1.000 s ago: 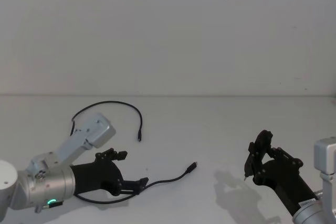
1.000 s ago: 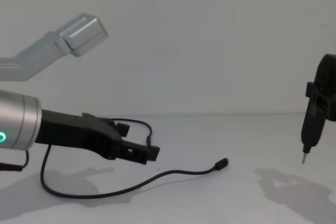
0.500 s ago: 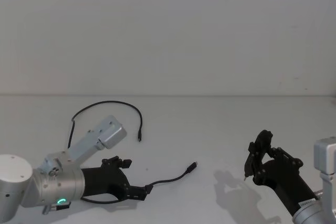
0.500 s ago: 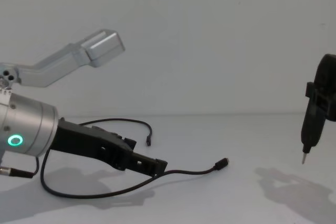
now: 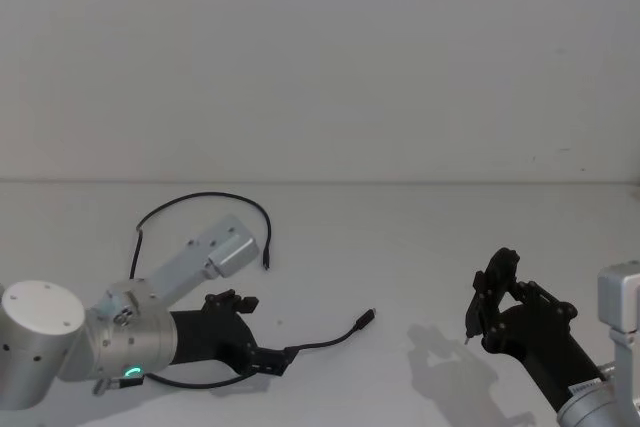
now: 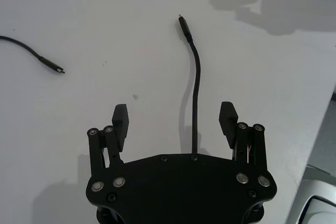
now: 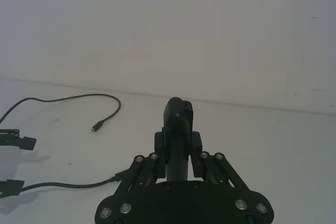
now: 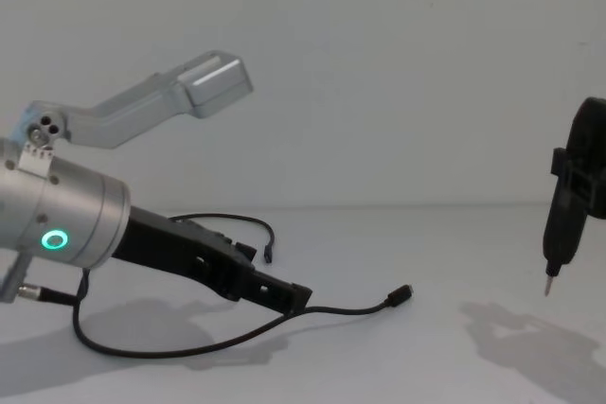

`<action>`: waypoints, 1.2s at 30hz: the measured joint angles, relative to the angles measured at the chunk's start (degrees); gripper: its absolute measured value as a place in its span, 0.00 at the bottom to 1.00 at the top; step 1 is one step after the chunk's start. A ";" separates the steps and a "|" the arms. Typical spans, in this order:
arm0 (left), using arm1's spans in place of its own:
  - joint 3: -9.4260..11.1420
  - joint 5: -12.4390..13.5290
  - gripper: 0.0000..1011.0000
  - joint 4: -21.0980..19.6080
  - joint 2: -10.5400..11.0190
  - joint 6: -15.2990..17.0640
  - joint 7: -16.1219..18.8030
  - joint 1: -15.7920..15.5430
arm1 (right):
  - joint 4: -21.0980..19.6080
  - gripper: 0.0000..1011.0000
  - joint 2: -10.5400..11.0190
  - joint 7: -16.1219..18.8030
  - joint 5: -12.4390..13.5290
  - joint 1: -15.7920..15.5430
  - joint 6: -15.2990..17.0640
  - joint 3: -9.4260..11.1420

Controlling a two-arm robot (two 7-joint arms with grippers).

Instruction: Pick up the data cable with the one hand.

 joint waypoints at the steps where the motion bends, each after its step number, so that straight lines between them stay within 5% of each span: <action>1: 0.28 0.32 0.99 0.15 -0.18 0.07 0.07 -0.31 | 0.00 0.26 0.00 0.00 0.00 0.00 0.00 0.00; 36: 4.34 6.73 0.99 6.11 -3.50 -1.42 -0.23 -3.91 | 0.00 0.26 0.00 0.00 0.00 0.00 0.00 0.00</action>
